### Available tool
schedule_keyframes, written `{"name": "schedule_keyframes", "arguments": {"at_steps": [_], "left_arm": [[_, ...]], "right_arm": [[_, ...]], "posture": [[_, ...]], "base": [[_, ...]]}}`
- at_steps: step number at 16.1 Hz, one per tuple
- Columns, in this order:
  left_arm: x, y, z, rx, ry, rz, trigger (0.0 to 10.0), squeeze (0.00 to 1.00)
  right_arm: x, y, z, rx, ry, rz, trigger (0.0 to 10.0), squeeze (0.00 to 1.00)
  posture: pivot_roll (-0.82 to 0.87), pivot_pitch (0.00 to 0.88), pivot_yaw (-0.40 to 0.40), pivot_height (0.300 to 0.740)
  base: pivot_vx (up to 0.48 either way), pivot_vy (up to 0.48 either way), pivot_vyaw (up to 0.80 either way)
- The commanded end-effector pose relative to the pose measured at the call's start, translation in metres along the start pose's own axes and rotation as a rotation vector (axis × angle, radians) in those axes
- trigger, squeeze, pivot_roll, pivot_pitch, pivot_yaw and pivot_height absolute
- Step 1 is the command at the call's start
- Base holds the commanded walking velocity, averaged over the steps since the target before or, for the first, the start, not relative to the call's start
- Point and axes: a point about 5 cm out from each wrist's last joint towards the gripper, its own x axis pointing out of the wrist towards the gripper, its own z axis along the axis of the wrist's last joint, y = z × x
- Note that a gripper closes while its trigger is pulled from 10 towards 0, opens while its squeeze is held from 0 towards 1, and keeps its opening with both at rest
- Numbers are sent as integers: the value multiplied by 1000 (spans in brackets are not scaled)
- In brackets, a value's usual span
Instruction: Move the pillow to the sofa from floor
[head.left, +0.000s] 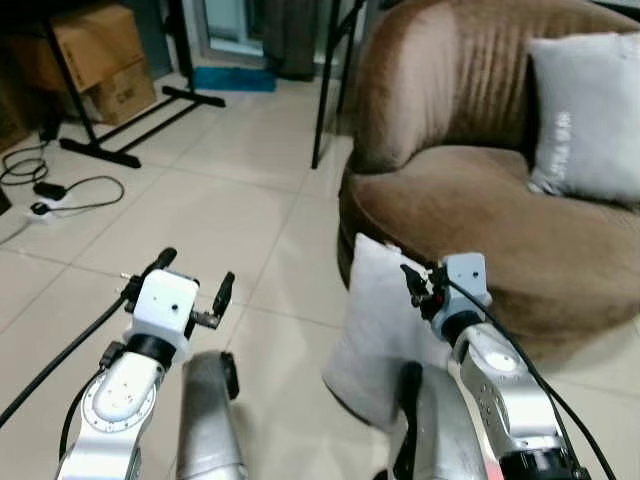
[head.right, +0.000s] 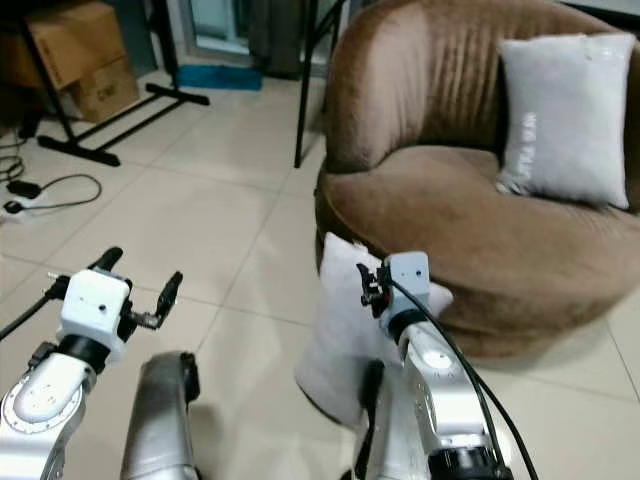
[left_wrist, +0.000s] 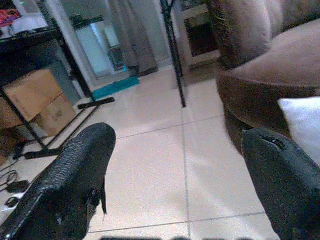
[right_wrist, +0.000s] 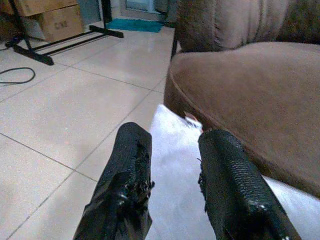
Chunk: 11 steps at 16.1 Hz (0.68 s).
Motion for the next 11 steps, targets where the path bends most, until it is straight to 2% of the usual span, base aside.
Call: {"name": "schedule_keyframes", "arguments": {"at_steps": [1, 11], "left_arm": [[2, -1, 2, 8, -4, -11, 10000, 0], [2, -1, 2, 8, -4, -11, 10000, 0]], "right_arm": [[-1, -5, 0, 6, 5, -17, 10000, 0], [-1, -5, 0, 6, 5, -17, 10000, 0]], "posture": [[16, 0, -61, 416], [16, 0, -61, 416]], "base": [[0, 0, 0], [0, 0, 0]]}}
